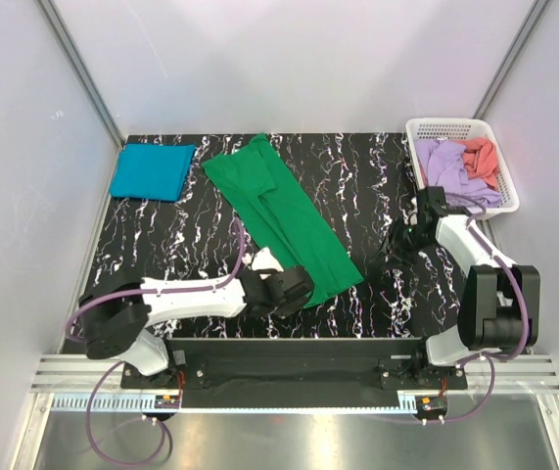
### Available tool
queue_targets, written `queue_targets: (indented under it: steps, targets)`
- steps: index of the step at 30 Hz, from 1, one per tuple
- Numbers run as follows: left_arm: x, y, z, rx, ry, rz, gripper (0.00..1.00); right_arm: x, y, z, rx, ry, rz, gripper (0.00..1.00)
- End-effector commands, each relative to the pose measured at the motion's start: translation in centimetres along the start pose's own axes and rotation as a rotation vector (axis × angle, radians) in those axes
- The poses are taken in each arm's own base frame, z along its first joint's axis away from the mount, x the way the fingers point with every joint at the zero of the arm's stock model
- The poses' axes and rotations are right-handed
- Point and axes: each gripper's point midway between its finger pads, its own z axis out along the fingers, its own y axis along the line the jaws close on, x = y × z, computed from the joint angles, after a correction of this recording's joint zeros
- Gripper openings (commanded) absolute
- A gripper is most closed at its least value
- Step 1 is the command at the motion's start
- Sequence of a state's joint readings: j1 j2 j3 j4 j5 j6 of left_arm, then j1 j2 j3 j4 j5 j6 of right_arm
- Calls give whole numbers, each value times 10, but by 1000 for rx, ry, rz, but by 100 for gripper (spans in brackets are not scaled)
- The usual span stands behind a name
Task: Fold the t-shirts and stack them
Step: Fold the tshirt
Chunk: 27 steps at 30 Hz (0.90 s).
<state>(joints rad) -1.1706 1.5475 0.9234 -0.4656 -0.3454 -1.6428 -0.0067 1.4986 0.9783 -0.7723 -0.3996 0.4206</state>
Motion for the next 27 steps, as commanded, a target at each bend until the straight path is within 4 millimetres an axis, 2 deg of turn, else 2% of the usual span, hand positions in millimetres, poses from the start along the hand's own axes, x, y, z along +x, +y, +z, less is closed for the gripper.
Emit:
queue_targets:
  steps: [1,2,3,5,9,10,13,17,23,27]
  targets:
    - [12,9,-17,34,22,-3,0,31,7,-5,-55,33,-1,47]
    - [16,8,-21,39,26,-9,0,32,10,-7,-63,23,-15,47]
    - [23,19,-21,24,34,1,0,45,7,-2,-63,57,-8,47]
    - [29,27,-22,12,45,-23,0,61,3,1,-64,92,-3,47]
    - [43,42,-26,-6,70,-28,0,62,6,-1,-24,75,-5,48]
    - [43,51,-24,-24,71,-34,0,68,0,2,14,117,23,47]
    - [44,59,-27,-21,84,-50,0,78,-3,9,42,179,60,47]
    - [40,65,-34,-11,81,-46,0,92,-2,11,50,182,74,47]
    - [41,70,-44,16,101,-50,0,116,-12,20,84,217,68,47]
    - [42,75,-47,24,107,-51,0,121,-11,24,68,205,90,47]
